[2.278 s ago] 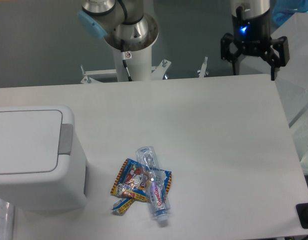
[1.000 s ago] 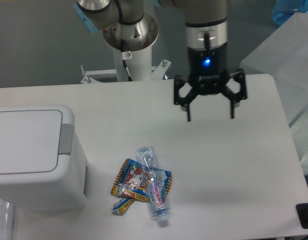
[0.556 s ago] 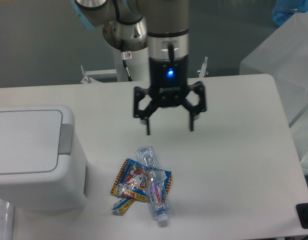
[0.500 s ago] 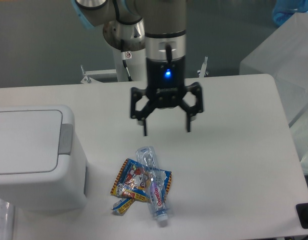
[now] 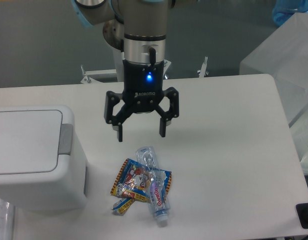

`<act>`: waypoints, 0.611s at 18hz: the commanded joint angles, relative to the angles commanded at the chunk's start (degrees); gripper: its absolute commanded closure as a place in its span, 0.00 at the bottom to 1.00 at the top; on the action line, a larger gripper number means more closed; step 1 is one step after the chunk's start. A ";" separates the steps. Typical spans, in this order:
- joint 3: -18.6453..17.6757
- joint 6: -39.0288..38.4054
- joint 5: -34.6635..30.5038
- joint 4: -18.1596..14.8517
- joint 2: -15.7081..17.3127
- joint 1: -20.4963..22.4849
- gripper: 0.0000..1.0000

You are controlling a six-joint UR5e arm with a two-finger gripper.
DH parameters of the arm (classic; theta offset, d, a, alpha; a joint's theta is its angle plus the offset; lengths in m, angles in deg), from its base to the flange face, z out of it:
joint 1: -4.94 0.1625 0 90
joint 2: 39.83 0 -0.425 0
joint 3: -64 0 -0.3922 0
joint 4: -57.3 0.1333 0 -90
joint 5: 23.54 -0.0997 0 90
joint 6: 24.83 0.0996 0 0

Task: Open the trash can
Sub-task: 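Move the open gripper across the table toward the trash can lid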

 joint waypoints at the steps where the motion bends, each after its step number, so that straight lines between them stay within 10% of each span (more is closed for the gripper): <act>1: 0.00 -0.61 0.00 0.09 -0.09 -0.70 0.00; 11: -0.44 -2.90 0.00 0.18 -0.97 -5.01 0.00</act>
